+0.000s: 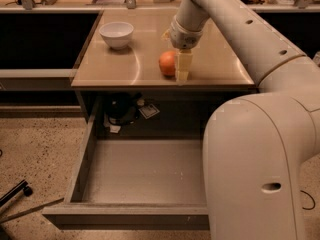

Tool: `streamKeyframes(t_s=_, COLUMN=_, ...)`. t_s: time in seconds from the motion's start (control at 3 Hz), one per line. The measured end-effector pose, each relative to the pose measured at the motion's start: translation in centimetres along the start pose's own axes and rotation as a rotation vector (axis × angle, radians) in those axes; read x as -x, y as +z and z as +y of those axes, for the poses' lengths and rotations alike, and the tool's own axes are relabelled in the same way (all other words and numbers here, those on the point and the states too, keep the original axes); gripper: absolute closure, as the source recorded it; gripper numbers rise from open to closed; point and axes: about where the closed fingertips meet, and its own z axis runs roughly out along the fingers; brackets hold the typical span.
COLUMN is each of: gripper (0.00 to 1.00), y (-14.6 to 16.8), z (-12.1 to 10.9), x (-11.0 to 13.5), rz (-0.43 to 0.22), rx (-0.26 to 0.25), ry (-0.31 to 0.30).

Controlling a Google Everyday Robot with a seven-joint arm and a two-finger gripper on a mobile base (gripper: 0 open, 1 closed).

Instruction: Place orange into top drawer

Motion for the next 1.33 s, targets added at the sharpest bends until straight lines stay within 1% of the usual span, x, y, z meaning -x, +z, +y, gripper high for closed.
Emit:
streamKeyframes(t_s=0.33, gripper=0.00, y=0.82, z=0.34, x=0.13, rz=-0.015, rx=0.030, ry=0.000)
streamKeyframes(t_s=0.67, gripper=0.00, y=1.46, z=-0.09, x=1.02, rz=-0.029, rx=0.047, ry=-0.025)
streamKeyframes(t_s=1.0, gripper=0.19, y=1.45, z=-0.10, x=1.02, rz=-0.029, rx=0.047, ry=-0.025)
streamKeyframes(t_s=1.33, gripper=0.43, y=1.45, z=-0.10, x=1.02, rz=-0.029, rx=0.047, ry=-0.025)
